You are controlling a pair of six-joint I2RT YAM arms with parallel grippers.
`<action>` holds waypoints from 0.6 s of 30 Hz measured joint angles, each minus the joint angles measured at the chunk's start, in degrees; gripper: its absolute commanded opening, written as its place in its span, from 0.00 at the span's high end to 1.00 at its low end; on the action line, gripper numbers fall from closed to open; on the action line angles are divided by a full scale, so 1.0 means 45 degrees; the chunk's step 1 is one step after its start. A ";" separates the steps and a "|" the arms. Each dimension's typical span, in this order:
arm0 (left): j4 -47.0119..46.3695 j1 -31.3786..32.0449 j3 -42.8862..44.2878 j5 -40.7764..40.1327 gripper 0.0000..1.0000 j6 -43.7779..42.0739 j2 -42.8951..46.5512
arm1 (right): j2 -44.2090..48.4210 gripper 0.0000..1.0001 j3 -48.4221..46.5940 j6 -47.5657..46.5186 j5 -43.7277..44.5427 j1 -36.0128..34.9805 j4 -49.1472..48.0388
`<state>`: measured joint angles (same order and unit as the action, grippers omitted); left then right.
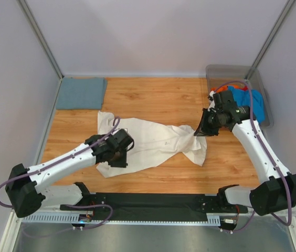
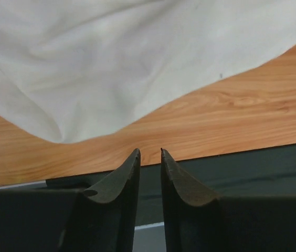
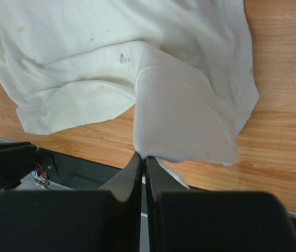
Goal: Fold and stack the t-shirts
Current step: Flatten the tshirt out
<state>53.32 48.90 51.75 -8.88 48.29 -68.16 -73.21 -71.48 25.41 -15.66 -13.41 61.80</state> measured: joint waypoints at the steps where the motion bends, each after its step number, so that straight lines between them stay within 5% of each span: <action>1: 0.0063 0.0457 -0.0379 0.0058 0.72 0.0330 0.0316 | 0.0053 1.00 0.0058 0.0005 -0.0019 0.0000 -0.0015; 8: -0.0248 0.1671 -0.2259 0.0301 0.66 0.1778 -0.0607 | 0.0223 1.00 0.0136 0.0005 -0.0219 0.0000 -0.0097; 18: -0.1778 0.1695 -0.2123 0.0126 0.66 0.2472 -0.3094 | 0.0219 1.00 0.0505 0.0053 -0.0588 0.0000 -0.0306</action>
<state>45.32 56.53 42.19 -8.32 59.42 -82.08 -72.23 -69.21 25.65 -18.31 -13.41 60.42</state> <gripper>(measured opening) 0.321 0.008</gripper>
